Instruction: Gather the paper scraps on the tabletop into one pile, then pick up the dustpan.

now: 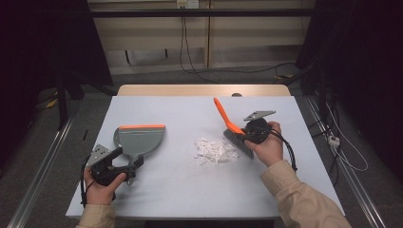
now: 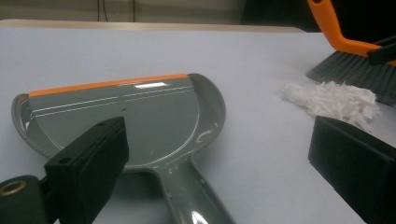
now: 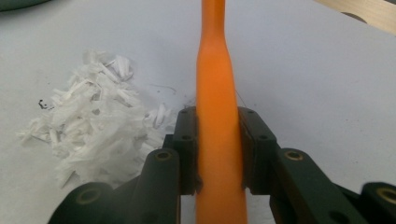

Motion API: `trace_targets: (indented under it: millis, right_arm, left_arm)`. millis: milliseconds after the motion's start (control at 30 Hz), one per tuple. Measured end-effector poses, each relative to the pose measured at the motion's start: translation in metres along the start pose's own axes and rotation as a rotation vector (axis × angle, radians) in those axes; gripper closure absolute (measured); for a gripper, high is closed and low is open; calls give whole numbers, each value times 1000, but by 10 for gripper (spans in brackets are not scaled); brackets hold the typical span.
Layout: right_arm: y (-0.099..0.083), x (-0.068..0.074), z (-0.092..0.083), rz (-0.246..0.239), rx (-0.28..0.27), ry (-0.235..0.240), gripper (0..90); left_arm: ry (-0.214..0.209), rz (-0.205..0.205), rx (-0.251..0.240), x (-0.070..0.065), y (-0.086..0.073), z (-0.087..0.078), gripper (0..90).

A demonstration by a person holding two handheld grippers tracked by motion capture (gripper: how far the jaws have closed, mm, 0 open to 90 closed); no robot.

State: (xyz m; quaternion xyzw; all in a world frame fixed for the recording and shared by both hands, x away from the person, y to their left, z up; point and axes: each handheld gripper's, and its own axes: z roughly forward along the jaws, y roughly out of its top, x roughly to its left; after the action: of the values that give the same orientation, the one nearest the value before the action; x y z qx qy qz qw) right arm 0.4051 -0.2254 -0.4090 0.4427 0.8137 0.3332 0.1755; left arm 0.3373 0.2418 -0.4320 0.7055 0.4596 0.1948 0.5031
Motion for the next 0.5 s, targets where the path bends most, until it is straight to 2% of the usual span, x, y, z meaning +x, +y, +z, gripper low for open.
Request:
trace_targets:
  millis: [100, 200, 300, 333, 500]
  right_arm:
    - [0, 0, 0, 8, 0, -9, 715]
    - [-1, 1, 0, 16, -2, -11, 715]
    - [0, 2, -1, 10, 2, -17, 714]
    - [0, 2, -1, 12, 1, -18, 715]
    - [-2, 4, -1, 24, -5, -25, 715]
  left_arm:
    - [43, -24, 34, 0, 0, 5, 42]
    - [63, -53, 53, 1, -1, 6, 42]
    - [90, -58, 77, 3, -1, 3, 51]
    - [102, -76, 73, 3, 0, 2, 55]
    - [128, -98, 107, 3, -4, 2, 79]
